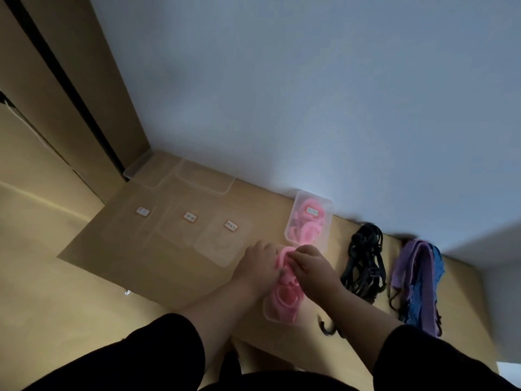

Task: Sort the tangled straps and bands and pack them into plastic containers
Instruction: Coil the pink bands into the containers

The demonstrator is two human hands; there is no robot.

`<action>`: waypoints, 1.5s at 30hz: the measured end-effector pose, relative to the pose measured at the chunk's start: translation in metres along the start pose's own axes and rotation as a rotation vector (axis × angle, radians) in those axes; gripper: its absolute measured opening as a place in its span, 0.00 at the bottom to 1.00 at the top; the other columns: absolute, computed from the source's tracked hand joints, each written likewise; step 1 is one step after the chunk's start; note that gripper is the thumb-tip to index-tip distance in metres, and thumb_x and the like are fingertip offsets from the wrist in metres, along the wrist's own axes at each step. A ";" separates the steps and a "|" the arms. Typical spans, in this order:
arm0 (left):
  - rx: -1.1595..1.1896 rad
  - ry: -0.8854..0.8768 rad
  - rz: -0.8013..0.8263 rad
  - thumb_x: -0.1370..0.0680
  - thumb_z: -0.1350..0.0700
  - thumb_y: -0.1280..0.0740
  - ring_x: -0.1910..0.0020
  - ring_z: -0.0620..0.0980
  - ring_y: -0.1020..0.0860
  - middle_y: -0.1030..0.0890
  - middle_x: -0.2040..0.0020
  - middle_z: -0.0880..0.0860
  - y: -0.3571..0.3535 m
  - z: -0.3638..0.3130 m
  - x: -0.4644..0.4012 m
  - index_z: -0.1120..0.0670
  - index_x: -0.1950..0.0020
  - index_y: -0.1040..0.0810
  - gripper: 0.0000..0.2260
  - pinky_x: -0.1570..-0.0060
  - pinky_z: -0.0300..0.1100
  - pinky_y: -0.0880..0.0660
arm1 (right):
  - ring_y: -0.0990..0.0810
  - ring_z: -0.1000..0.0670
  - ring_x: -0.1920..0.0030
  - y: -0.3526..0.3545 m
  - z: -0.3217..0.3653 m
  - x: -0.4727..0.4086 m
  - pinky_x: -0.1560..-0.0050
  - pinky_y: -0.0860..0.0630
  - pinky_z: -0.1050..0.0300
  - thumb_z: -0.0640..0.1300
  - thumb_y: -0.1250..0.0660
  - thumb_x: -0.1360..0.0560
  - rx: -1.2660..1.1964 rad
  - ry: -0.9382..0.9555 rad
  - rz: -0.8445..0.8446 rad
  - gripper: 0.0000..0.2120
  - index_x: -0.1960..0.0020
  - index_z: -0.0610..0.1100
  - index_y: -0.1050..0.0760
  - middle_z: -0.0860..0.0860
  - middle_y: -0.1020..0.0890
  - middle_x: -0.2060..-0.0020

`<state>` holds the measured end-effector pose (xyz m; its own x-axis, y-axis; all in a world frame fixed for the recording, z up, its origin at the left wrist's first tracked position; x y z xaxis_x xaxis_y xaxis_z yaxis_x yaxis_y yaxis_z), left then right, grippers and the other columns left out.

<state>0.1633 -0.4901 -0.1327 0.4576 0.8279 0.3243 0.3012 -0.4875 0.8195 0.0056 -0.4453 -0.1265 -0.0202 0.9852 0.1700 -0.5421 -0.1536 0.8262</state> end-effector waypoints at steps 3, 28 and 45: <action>-0.067 -0.155 0.004 0.24 0.41 0.54 0.36 0.55 0.30 0.28 0.31 0.48 -0.010 0.002 -0.004 0.47 0.26 0.31 0.29 0.38 0.50 0.28 | 0.31 0.50 0.36 -0.005 -0.008 0.007 0.36 0.35 0.65 0.48 0.42 0.16 0.120 0.077 0.124 0.20 0.27 0.44 0.30 0.48 0.32 0.33; -0.413 -0.130 0.049 0.19 0.45 0.44 0.36 0.56 0.34 0.35 0.25 0.46 -0.030 -0.003 0.000 0.46 0.25 0.35 0.22 0.42 0.49 0.36 | 0.19 0.43 0.42 -0.006 -0.026 0.021 0.44 0.20 0.53 0.70 0.43 0.30 0.472 0.203 0.301 0.40 0.35 0.40 0.21 0.42 0.20 0.38; -0.078 -0.276 -0.269 0.22 0.51 0.40 0.45 0.56 0.19 0.17 0.42 0.56 -0.028 0.055 0.006 0.59 0.40 0.18 0.18 0.40 0.46 0.28 | 0.27 0.47 0.29 -0.027 -0.027 0.018 0.28 0.48 0.43 0.71 0.49 0.24 0.560 0.122 0.399 0.39 0.28 0.43 0.29 0.46 0.25 0.29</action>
<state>0.2039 -0.4873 -0.1797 0.5816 0.8126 -0.0377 0.3816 -0.2316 0.8949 -0.0031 -0.4214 -0.1608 -0.2400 0.8416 0.4839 0.0401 -0.4894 0.8711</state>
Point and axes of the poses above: each hand's wrist, its own x-axis away from the middle knuckle, its own y-axis out of the back of the hand, z = x × y, the point moved 1 cm from there along -x, towards the middle knuckle
